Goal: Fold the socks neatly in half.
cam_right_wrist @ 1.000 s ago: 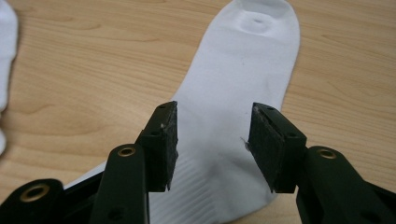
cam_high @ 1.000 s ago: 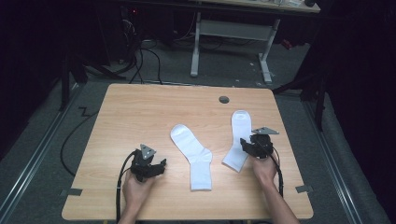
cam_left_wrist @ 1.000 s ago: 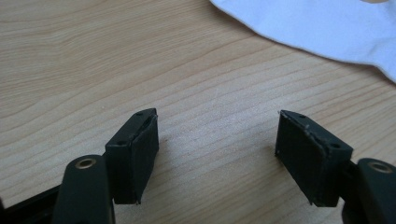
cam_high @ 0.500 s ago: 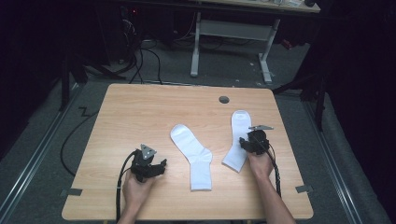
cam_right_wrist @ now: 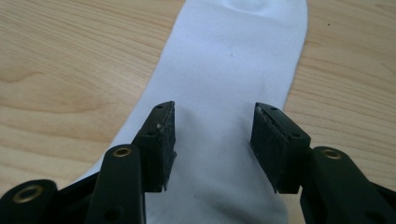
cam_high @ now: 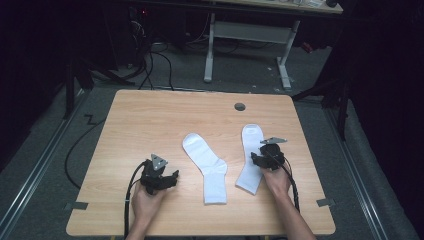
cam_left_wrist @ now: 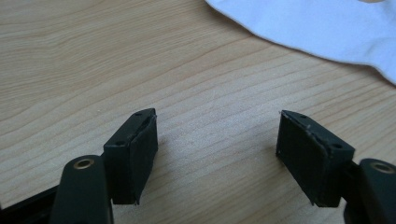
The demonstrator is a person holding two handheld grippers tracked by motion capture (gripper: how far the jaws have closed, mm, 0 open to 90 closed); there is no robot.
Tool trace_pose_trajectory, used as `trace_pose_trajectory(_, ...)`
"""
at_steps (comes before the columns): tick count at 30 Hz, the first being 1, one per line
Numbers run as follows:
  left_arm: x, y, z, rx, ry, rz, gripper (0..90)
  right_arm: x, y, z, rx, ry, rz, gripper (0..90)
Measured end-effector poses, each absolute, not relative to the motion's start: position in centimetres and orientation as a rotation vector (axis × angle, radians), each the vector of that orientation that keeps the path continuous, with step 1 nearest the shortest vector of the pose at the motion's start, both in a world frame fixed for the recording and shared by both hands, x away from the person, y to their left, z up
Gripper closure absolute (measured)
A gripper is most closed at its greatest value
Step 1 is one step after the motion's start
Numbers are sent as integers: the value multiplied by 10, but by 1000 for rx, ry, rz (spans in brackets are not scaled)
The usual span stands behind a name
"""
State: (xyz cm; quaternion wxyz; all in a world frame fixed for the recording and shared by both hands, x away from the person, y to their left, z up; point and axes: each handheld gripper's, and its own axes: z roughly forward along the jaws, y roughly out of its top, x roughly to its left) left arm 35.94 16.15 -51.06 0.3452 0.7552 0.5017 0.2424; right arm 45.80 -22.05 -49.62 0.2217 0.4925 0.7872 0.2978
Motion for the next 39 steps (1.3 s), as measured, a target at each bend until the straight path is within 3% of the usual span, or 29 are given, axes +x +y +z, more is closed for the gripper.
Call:
trace_pose_trajectory(5, 359, 161, -511, 1962, 1302, 630, 295, 462, -221, -498, 1368, 2196, 866, 574)
trace_pose_trajectory(13, 359, 161, -511, 1961, 1302, 629, 295, 457, -220, -494, 1316, 2271, 836, 851)
trace_pose_trajectory(39, 360, 162, -511, 1960, 1301, 624, 295, 433, -218, -447, 1194, 2199, 1092, 867)
